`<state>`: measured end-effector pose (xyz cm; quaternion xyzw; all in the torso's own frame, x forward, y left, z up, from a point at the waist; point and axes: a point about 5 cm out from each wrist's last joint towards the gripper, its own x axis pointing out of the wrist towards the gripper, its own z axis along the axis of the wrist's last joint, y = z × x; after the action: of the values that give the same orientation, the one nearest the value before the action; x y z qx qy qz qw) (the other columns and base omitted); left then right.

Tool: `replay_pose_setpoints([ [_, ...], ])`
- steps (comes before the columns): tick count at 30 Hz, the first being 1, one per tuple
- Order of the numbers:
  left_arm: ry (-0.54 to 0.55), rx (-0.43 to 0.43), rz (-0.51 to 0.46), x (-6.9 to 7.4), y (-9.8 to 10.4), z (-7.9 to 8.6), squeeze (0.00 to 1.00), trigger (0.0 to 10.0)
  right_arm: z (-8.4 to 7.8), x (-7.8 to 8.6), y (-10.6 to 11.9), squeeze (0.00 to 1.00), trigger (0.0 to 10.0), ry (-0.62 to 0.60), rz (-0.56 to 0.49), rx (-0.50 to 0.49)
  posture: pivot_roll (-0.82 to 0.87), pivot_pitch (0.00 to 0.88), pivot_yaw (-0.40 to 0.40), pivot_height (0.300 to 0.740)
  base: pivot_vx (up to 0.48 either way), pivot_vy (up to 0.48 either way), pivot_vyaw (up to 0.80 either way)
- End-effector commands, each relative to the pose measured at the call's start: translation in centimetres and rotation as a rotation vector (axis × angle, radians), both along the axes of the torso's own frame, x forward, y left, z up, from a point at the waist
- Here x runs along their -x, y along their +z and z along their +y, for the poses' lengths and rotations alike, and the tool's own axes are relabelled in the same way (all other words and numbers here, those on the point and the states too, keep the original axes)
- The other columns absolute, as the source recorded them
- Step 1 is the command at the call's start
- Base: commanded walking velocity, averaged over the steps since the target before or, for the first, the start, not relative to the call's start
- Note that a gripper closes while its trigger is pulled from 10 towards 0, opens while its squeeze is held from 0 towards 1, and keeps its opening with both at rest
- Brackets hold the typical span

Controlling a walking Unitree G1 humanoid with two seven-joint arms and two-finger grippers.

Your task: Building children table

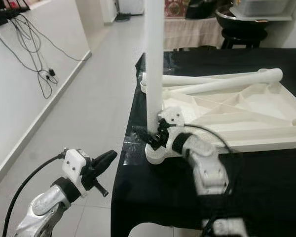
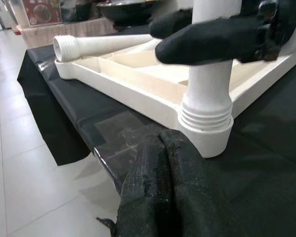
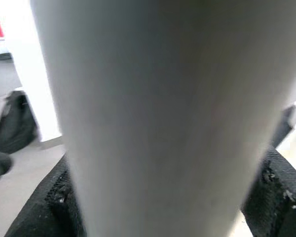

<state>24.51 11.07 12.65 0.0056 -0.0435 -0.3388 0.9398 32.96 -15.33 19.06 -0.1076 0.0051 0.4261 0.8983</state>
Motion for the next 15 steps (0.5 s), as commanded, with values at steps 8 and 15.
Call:
replay_pose_setpoints([
  [8,-0.011,0.014,0.015,0.0,-0.3,-0.4,0.00,10.0,0.4,-2.6,-0.3,0.00,0.0,0.185,0.111,0.003,0.02,0.062,0.045,0.740,0.000,0.000,0.00],
  [15,-0.015,0.021,0.018,-0.1,-0.2,-0.6,0.00,10.0,-0.1,-2.2,-0.7,0.00,0.0,0.250,0.145,-0.016,0.01,0.069,0.046,0.740,0.000,0.000,0.00],
])
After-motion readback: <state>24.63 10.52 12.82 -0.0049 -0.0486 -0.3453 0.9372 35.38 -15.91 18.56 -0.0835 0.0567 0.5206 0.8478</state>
